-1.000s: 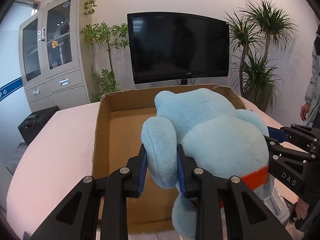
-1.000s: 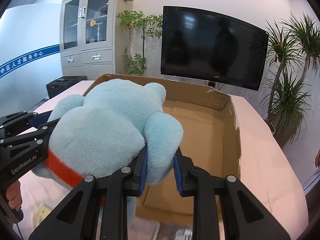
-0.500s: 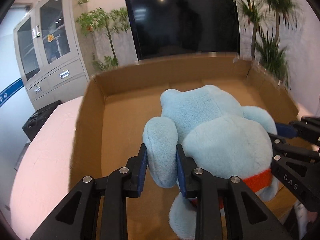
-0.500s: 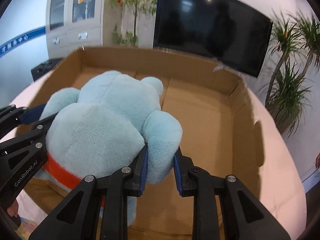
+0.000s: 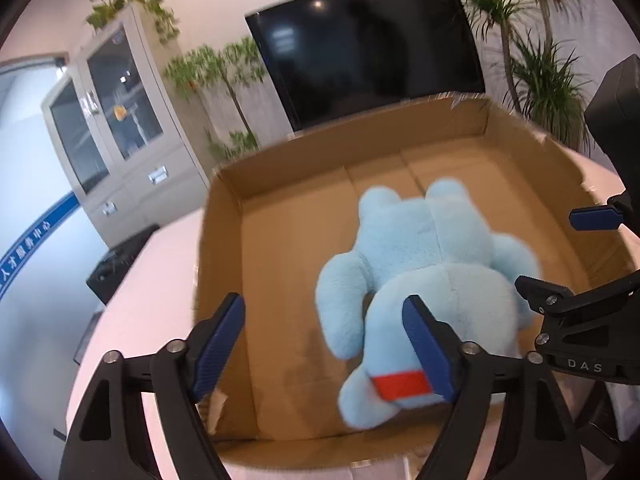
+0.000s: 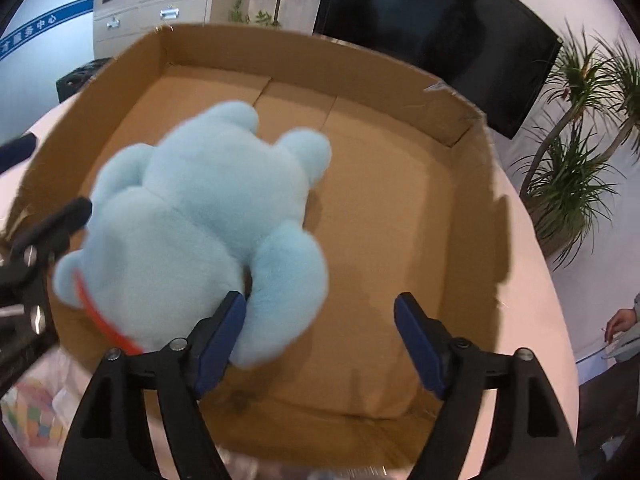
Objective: Organize objects
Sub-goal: 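Carry the plush toy over the cardboard box and release it inside, then move the right gripper to the black cat figure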
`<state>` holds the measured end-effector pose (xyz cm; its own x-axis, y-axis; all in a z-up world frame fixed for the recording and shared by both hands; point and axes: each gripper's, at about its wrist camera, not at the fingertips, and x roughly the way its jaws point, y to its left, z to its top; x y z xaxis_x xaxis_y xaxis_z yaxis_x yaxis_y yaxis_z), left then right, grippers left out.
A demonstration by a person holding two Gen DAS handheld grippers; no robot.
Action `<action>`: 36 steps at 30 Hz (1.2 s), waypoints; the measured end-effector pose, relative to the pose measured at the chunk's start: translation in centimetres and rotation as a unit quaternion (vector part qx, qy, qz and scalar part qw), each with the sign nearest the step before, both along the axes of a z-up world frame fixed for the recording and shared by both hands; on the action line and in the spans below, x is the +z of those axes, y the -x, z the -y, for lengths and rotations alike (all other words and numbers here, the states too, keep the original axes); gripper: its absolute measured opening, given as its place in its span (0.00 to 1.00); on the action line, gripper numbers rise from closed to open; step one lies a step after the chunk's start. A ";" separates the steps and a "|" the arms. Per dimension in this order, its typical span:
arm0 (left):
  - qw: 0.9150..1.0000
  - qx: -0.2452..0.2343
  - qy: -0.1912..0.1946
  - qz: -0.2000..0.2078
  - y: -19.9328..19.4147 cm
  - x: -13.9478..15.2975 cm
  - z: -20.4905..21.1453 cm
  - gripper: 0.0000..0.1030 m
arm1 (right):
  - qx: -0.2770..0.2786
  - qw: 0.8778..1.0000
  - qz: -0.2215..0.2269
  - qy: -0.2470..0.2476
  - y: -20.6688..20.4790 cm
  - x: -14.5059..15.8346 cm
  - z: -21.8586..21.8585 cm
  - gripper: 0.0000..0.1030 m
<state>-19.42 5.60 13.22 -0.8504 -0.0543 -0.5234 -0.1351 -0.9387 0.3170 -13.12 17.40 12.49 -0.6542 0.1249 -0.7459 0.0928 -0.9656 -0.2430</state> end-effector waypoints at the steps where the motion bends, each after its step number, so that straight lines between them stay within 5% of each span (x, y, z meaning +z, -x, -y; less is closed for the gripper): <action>1: 1.000 -0.004 0.002 -0.002 -0.7 0.4 -0.2 0.79 | 0.001 1.000 -0.008 0.006 -0.9 0.5 -0.3 0.74; 9: 0.999 -0.038 0.008 -0.016 -7.0 2.1 -3.1 0.85 | 0.016 0.996 -0.040 0.077 -6.4 3.9 -3.1 0.80; 15: 0.997 -0.071 0.019 0.000 -10.9 1.3 -6.5 0.88 | 0.076 0.990 -0.098 0.062 -12.2 3.1 -5.0 0.81; 17: 0.990 -0.127 -0.024 0.052 -12.7 0.4 -7.2 0.88 | 0.079 0.990 -0.111 0.029 -14.3 1.8 -6.1 0.86; 20: 0.966 -0.205 -0.083 0.132 -15.6 -1.5 -7.9 0.88 | 0.090 0.992 -0.082 0.039 -17.1 -0.5 -8.5 0.86; 23: 0.953 -0.224 -0.092 0.179 -18.2 -4.0 -8.3 0.88 | 0.090 0.992 -0.045 0.072 -19.4 -3.2 -12.2 0.86; 26: 0.953 -0.225 -0.082 0.186 -20.5 -5.6 -8.5 0.88 | 0.065 0.996 -0.008 0.063 -20.4 -5.6 -14.6 0.86; 36: 0.955 -0.204 -0.084 0.200 -21.8 -6.2 -5.7 0.87 | 0.135 0.975 0.018 0.173 -21.9 -7.6 -13.6 0.50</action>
<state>2.40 11.30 7.02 -0.5138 0.3522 -0.7823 -0.5794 -0.8150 0.0136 8.77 30.98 4.91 -0.6014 -0.3124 -0.7354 0.3577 -0.9283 0.1018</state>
